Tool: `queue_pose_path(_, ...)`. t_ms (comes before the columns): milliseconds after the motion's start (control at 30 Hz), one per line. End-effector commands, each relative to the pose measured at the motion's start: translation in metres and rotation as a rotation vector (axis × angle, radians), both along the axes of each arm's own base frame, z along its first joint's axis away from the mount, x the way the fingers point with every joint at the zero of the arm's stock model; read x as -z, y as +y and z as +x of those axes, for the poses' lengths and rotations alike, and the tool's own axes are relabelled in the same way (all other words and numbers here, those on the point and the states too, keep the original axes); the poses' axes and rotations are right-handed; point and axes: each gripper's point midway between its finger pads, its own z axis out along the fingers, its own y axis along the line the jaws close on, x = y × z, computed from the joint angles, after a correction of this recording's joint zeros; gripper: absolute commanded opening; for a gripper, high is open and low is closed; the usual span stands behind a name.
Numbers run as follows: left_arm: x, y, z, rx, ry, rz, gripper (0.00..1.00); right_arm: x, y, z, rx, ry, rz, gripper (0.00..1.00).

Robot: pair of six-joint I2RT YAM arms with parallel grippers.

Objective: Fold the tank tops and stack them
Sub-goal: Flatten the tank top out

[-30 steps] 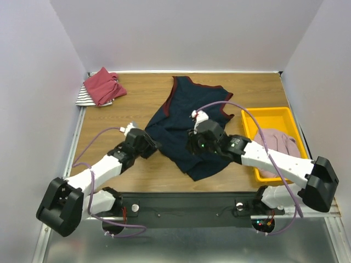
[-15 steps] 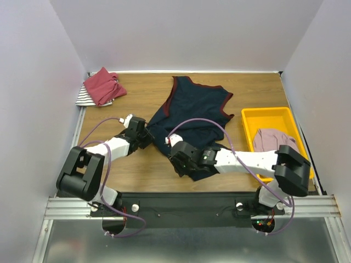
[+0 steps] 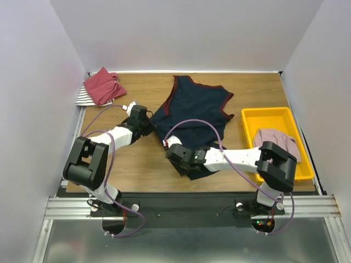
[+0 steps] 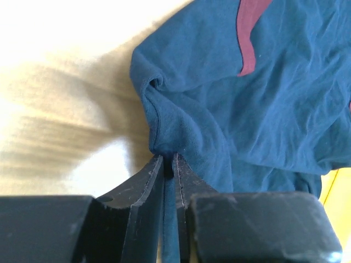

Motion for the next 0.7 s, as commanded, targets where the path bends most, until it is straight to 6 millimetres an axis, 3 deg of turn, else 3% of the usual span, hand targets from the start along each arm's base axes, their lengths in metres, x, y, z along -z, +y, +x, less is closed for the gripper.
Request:
queue_pose_path(0, -0.019, -0.002, 0.021, 0.008, -0.061, -0.004, 0.24, -0.001, 0.003, 0.008, -0.002, -0.035, -0.032, 0.44)
queue_pose_path(100, -0.024, -0.006, 0.026, 0.017, -0.072, -0.011, 0.24, 0.001, 0.005, 0.009, 0.008, -0.034, -0.037, 0.39)
queue_pose_path(167, -0.029, -0.007, 0.031, 0.020, -0.084, -0.011, 0.24, 0.002, 0.005, 0.013, 0.028, -0.046, -0.042, 0.27)
queue_pose_path(300, -0.045, -0.013, 0.034, 0.055, -0.116, -0.030, 0.24, -0.011, 0.012, 0.018, 0.051, -0.064, -0.004, 0.13)
queue_pose_path(533, -0.070, -0.004, 0.017, 0.027, -0.144, -0.042, 0.52, -0.066, 0.046, 0.014, 0.013, -0.031, 0.190, 0.11)
queue_pose_path(667, -0.103, 0.013, 0.006, -0.027, -0.212, -0.025, 0.61, -0.081, 0.059, 0.014, 0.005, -0.009, 0.255, 0.09)
